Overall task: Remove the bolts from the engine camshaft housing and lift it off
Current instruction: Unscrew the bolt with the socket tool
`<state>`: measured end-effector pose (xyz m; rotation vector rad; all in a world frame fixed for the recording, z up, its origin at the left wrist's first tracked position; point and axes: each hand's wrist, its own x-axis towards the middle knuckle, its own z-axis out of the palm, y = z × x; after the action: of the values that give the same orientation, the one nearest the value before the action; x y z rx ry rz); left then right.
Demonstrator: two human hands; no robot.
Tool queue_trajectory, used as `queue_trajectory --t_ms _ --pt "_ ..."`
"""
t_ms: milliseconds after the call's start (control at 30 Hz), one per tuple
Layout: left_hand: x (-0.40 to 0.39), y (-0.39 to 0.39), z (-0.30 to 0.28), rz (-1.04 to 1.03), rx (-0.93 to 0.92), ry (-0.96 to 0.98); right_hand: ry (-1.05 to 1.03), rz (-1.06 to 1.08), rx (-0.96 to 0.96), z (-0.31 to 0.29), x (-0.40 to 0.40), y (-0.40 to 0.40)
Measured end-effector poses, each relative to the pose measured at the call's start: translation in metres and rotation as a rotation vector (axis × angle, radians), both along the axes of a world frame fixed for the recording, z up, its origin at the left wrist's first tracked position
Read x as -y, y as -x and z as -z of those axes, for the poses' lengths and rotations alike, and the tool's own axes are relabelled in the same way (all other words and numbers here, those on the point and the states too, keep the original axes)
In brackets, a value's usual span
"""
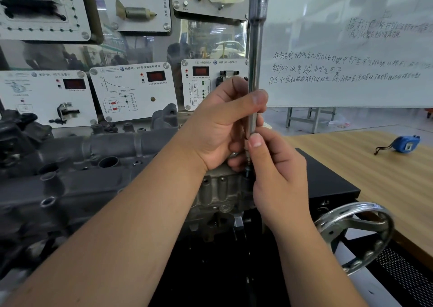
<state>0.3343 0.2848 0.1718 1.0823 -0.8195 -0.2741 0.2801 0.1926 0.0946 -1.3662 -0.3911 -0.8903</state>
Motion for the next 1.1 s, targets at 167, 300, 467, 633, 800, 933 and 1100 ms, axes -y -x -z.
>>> queue_trajectory --t_ms 167,300,467,633,800,933,1100 --pt "-0.0007 0.0005 -0.0036 0.205 -0.053 0.050 -0.018 -0.025 0.009 -0.0011 -0.0032 0.0002" --pt "-0.0004 -0.0007 -0.0024 0.220 -0.047 0.056 -0.033 -0.013 0.014 -0.0008 -0.0036 0.0008" --pt "0.0004 -0.0020 -0.0013 0.146 -0.049 0.102 -0.046 0.029 0.016 0.0010 -0.0042 -0.0005" --pt "-0.0002 -0.0008 -0.0006 0.123 0.010 0.039 -0.007 0.040 0.026 0.0003 -0.0034 -0.0001" --pt "-0.0011 0.0016 -0.0026 0.218 -0.040 0.028 0.000 0.046 0.004 -0.0009 -0.0020 -0.0003" --pt "0.0007 0.0012 -0.0016 0.171 -0.042 0.054 -0.040 0.016 -0.002 -0.0006 -0.0024 -0.0001" --pt "0.0004 -0.0023 0.0000 0.086 -0.009 0.066 -0.034 0.045 0.019 0.0004 -0.0019 0.0007"
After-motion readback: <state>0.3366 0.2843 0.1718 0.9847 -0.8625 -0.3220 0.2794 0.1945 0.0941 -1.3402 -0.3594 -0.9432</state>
